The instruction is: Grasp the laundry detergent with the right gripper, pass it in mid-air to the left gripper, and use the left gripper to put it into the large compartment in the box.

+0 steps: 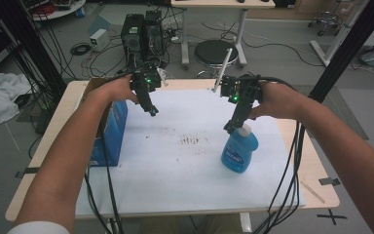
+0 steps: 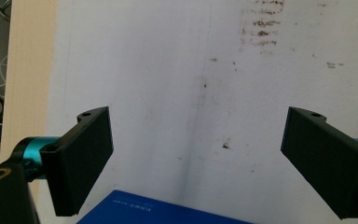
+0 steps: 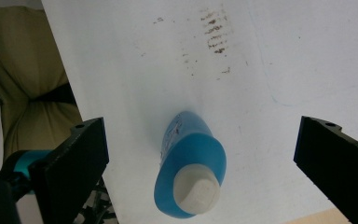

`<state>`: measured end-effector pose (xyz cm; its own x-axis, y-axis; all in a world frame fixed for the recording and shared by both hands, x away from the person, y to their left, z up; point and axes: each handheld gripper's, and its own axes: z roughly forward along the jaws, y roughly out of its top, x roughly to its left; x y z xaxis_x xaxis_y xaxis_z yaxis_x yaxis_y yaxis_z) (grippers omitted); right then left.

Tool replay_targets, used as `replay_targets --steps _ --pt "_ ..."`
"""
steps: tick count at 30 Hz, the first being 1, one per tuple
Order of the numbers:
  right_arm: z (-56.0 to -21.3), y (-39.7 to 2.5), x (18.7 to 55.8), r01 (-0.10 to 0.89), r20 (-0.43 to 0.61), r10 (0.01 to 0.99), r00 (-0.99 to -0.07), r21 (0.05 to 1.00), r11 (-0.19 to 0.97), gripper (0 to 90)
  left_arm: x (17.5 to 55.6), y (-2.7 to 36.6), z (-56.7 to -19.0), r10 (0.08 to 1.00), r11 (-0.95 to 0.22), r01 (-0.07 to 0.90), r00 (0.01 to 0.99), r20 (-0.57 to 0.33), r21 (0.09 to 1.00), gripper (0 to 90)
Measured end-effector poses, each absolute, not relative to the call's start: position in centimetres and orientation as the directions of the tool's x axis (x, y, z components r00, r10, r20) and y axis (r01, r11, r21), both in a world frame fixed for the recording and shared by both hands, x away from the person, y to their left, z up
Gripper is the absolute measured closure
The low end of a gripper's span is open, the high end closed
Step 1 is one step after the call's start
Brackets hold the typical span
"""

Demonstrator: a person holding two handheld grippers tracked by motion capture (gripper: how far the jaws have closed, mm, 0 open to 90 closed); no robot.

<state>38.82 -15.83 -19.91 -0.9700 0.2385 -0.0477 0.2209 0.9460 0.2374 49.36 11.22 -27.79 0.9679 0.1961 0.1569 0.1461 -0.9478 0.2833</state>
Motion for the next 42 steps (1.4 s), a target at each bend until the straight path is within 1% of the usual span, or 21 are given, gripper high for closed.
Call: replay_targets --steps 6,8,13,15,22,33,34,42 --pt "-19.6 -17.0 38.7 0.247 -0.062 0.271 -0.961 0.256 0.935 2.0 49.3 11.3 -27.7 0.192 -0.949 0.142 0.969 0.158 0.283 9.1" --pt "-19.5 -17.6 38.6 0.271 -0.069 0.3 -0.952 0.271 0.923 1.9 49.2 11.4 -27.8 0.191 -0.95 0.142 0.969 0.158 0.279 9.1" --pt "-19.6 -19.1 38.3 0.297 -0.06 0.329 -0.942 0.304 0.905 2.0 49.1 11.4 -27.8 0.18 -0.95 0.13 0.971 0.157 0.285 9.1" --pt "-19.8 -20.3 38.1 0.324 -0.047 0.357 -0.933 0.321 0.89 2.0 49.0 11.4 -27.8 0.176 -0.949 0.125 0.972 0.159 0.288 9.1" --pt "-20.3 -22.5 37.6 0.359 -0.031 0.393 -0.919 0.349 0.866 2.0 48.9 11.3 -27.9 0.174 -0.951 0.124 0.972 0.159 0.284 9.1" --pt "-20.8 -24.5 36.5 0.398 -0.02 0.437 -0.899 0.378 0.836 1.9 48.9 11.1 -28.0 0.172 -0.953 0.122 0.972 0.163 0.276 9.1" --pt "-21.1 -25.3 36.2 0.407 -0.013 0.449 -0.894 0.396 0.823 1.9 48.9 11.1 -28.0 0.172 -0.953 0.123 0.972 0.163 0.276 9.1" --pt "-22.4 -27.1 34.9 0.431 -0.001 0.479 -0.878 0.435 0.79 2.0 48.8 11.1 -28.2 0.173 -0.953 0.123 0.971 0.163 0.277 9.1"
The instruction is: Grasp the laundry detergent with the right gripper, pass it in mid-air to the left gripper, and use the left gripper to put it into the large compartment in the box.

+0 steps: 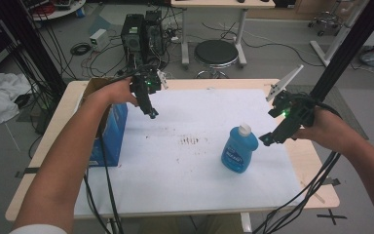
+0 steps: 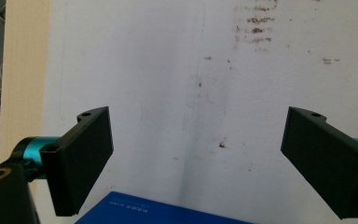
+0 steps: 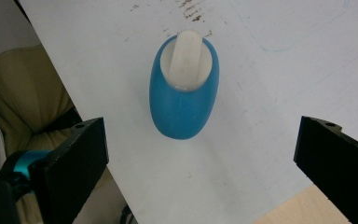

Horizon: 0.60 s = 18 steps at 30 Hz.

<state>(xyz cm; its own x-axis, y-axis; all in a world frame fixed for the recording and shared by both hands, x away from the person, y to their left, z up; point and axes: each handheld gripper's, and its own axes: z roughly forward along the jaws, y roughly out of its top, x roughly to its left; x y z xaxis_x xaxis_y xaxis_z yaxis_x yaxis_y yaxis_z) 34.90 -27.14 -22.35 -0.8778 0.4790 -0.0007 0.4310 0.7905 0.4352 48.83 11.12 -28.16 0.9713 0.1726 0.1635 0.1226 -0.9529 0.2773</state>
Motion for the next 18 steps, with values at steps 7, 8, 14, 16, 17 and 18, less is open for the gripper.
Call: replay_targets --steps 7,8,14,16,17,18 --pt "-23.7 -28.2 33.9 0.465 0.002 0.521 -0.854 0.451 0.761 1.9 48.8 11.1 -28.3 0.169 -0.954 0.119 0.972 0.164 0.275 9.1" --pt "-23.9 -28.3 33.7 0.473 0.002 0.529 -0.849 0.449 0.758 1.9 48.8 11.1 -28.3 0.17 -0.953 0.119 0.972 0.165 0.277 9.1" --pt "-25.3 -29.1 32.9 0.487 0.01 0.552 -0.834 0.484 0.727 2.0 48.7 11.0 -28.5 0.17 -0.953 0.12 0.972 0.163 0.278 9.1" --pt "-25.9 -29.3 32.7 0.496 0.018 0.562 -0.827 0.494 0.714 1.9 48.7 11.0 -28.5 0.167 -0.954 0.117 0.972 0.164 0.276 9.1" --pt "-26.3 -29.5 32.5 0.503 0.025 0.57 -0.821 0.505 0.701 1.9 48.7 11.0 -28.5 0.167 -0.954 0.117 0.972 0.163 0.275 9.1" --pt "-26.6 -29.7 32.4 0.504 0.026 0.573 -0.819 0.512 0.696 1.9 48.7 11.0 -28.5 0.163 -0.955 0.113 0.973 0.166 0.275 9.1"
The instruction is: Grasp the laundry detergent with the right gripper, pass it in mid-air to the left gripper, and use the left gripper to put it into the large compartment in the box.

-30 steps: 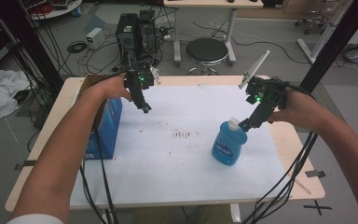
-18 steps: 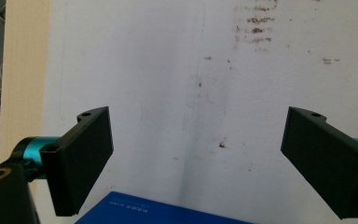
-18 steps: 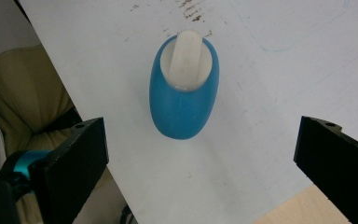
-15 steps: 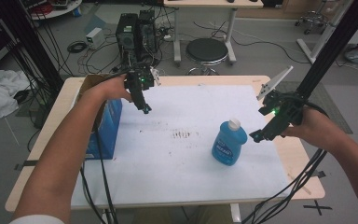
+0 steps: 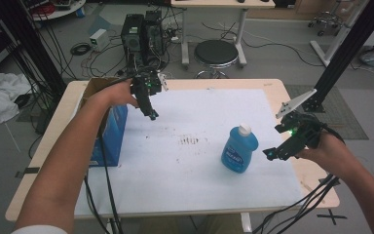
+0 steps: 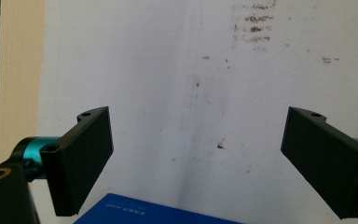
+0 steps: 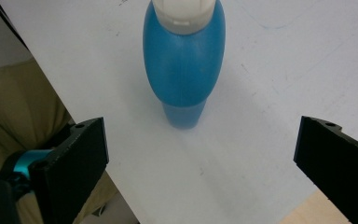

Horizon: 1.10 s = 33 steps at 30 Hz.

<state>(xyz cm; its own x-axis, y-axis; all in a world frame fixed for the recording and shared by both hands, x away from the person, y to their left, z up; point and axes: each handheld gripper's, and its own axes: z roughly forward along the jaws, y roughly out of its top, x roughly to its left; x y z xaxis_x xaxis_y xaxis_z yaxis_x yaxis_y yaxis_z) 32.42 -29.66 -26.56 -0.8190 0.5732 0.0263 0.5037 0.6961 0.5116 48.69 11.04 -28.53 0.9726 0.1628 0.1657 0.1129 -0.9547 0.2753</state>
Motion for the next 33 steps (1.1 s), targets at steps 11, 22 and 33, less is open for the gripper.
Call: replay_targets --steps 11,22,33 --pt "-30.0 -31.0 31.1 0.473 0.055 0.595 -0.802 0.666 0.576 1.9 48.6 11.1 -28.5 0.162 -0.953 0.111 0.973 0.165 0.281 9.1" --pt "-32.7 -31.3 30.8 0.45 0.081 0.604 -0.793 0.747 0.49 1.9 48.5 11.1 -28.5 0.166 -0.953 0.115 0.972 0.164 0.281 9.1" --pt "-34.1 -31.6 30.1 0.424 0.065 0.623 -0.779 0.786 0.449 1.9 48.5 11.2 -28.5 0.174 -0.949 0.121 0.971 0.165 0.291 9.1"
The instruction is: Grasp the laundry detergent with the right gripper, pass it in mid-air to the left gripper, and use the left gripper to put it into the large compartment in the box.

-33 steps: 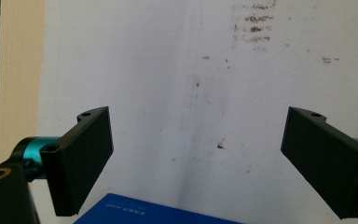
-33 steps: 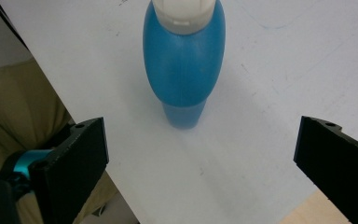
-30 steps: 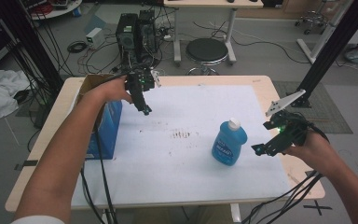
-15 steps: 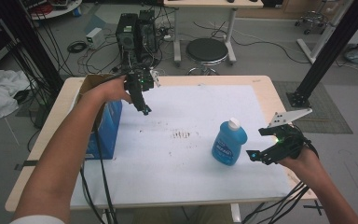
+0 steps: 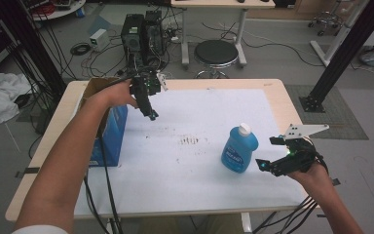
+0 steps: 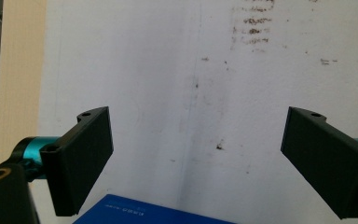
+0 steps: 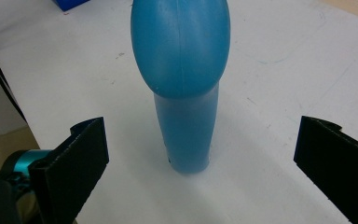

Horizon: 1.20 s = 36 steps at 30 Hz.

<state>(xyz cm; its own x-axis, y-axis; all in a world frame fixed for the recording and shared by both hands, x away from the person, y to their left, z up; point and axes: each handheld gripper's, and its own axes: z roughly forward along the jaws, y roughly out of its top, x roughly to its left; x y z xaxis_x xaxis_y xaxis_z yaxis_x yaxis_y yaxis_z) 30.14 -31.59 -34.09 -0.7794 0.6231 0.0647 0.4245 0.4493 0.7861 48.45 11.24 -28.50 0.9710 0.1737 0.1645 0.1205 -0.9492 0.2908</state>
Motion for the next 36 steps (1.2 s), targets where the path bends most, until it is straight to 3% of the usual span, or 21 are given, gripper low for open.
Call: replay_targets --steps 36 --pt "-38.5 -27.5 32.2 0.389 0.085 0.628 -0.773 0.847 0.364 2.0 48.5 11.1 -28.6 0.165 -0.951 0.113 0.973 0.164 0.287 9.1"
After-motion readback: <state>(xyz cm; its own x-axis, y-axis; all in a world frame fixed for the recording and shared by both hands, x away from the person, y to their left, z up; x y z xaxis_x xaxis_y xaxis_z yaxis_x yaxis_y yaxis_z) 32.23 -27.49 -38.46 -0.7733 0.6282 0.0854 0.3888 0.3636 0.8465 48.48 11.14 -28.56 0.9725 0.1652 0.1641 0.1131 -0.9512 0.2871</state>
